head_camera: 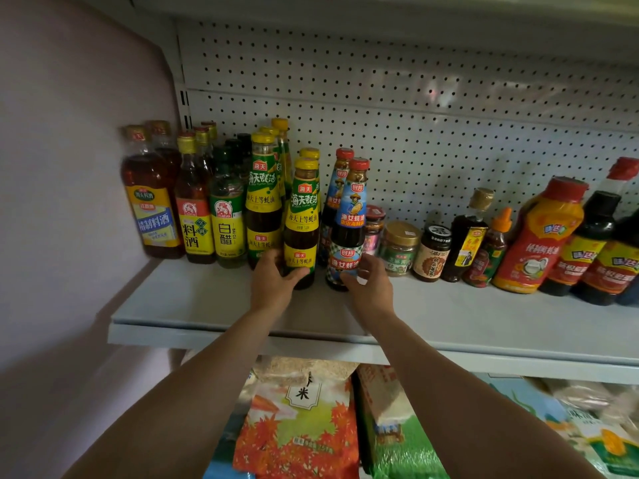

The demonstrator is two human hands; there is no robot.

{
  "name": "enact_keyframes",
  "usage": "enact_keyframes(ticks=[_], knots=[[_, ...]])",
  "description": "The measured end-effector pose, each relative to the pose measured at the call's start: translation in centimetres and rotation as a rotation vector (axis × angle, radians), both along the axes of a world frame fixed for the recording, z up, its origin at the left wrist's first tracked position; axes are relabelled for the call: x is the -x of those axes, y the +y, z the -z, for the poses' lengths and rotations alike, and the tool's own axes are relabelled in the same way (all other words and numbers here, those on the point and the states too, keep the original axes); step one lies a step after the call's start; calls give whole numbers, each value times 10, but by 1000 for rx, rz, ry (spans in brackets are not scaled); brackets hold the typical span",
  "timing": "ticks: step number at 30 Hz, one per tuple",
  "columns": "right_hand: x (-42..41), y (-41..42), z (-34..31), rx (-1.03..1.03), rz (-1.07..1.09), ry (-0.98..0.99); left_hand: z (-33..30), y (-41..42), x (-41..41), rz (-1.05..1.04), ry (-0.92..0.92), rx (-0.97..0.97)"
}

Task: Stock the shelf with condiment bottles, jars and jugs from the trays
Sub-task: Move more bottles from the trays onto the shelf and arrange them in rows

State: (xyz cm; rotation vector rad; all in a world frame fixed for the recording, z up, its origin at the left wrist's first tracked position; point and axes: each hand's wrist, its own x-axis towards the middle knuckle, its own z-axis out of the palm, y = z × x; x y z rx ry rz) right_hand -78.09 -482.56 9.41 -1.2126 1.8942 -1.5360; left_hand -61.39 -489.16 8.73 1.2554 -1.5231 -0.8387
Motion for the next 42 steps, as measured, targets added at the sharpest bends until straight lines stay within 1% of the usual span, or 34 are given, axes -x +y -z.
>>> enact_keyframes(ticks=[5,13,20,25,42], knots=[[-3,-9,6,17,26,2,4,-10,7,-104,-38,12],[-1,-14,10,9,43,46,4,-16,11,-180,-50,-5],[-3,-16,10,-15,53,64,3,-23,15,-241,-87,-85],[-3,-16,10,-34,60,64,6,-23,13,-230,-86,-100],[-7,-18,11,-64,99,101,6,-21,11,-204,-93,-59]])
